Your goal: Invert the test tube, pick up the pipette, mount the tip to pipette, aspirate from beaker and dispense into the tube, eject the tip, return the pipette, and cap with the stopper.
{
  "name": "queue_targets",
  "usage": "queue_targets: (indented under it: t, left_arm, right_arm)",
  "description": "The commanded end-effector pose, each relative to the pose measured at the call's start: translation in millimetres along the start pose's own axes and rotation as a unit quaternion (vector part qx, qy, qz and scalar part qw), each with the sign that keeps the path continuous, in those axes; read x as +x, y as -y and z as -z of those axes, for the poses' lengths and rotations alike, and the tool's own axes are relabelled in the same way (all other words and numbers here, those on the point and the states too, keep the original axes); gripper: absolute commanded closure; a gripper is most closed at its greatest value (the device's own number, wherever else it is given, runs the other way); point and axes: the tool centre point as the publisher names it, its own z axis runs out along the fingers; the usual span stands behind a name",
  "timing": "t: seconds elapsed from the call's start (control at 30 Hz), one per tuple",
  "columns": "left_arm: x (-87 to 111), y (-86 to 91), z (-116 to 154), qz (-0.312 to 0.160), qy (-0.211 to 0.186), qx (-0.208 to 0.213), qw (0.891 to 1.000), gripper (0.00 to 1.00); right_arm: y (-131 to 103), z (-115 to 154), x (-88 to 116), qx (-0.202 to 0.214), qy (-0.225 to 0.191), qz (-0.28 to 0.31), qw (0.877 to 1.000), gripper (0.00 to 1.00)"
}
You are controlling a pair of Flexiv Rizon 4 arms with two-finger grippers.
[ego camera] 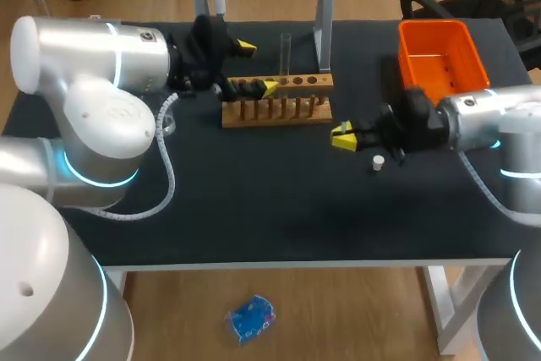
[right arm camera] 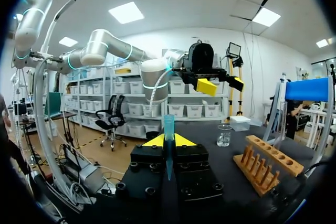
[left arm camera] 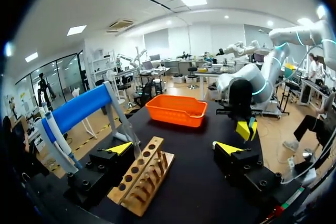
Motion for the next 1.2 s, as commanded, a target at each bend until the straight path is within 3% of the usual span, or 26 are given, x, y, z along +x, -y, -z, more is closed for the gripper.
queue_targets:
  t: [0.03,0.5,0.63,0.77,0.93,1.2]
  left_arm:
    - [1.3,-3.0,-2.7,0.000,0.002,0.008,1.000,0.00]
    - [1.3,-3.0,-2.7,0.000,0.002,0.008,1.000,0.00]
    - [-31.7,-1.3,0.4,0.049,0.057,0.032,0.997,0.00]
    - [-62.3,-0.7,6.4,0.054,0.103,0.044,0.992,0.00]
    - [-102.6,-2.6,7.9,0.110,0.198,0.059,0.972,0.00]
    - [-149.3,5.8,-3.6,0.134,0.280,0.071,0.948,0.00]
  right_arm:
    - [0.5,19.5,23.0,-0.002,0.026,0.013,1.000,1.00]
    - [0.5,19.5,23.0,-0.002,0.026,0.013,1.000,1.00]
    - [0.5,19.5,23.0,-0.002,0.026,0.013,1.000,1.00]
    - [0.5,19.5,23.0,-0.002,0.026,0.013,1.000,1.00]
    - [0.5,19.5,23.0,-0.002,0.026,0.013,1.000,1.00]
    - [0.5,19.5,23.0,-0.002,0.026,0.013,1.000,1.00]
